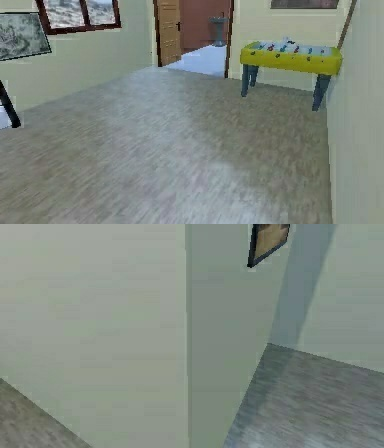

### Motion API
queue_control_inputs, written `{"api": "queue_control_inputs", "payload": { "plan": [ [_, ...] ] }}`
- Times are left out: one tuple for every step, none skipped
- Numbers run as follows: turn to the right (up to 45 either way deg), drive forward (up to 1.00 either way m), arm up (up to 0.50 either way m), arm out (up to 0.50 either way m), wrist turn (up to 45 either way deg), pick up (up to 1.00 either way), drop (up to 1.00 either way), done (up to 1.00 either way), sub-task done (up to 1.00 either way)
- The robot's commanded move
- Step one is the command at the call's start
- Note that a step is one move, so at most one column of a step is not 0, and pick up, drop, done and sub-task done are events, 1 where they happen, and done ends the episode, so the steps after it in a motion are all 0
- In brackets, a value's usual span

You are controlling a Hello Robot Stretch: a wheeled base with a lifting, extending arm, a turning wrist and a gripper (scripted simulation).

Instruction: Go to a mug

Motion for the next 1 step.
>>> {"api": "queue_control_inputs", "payload": {
  "plan": [
    [3.0, 0.0, 0.0, 0.0, 0.0, 0.0, 0.0, 0.0, 0.0]
  ]
}}
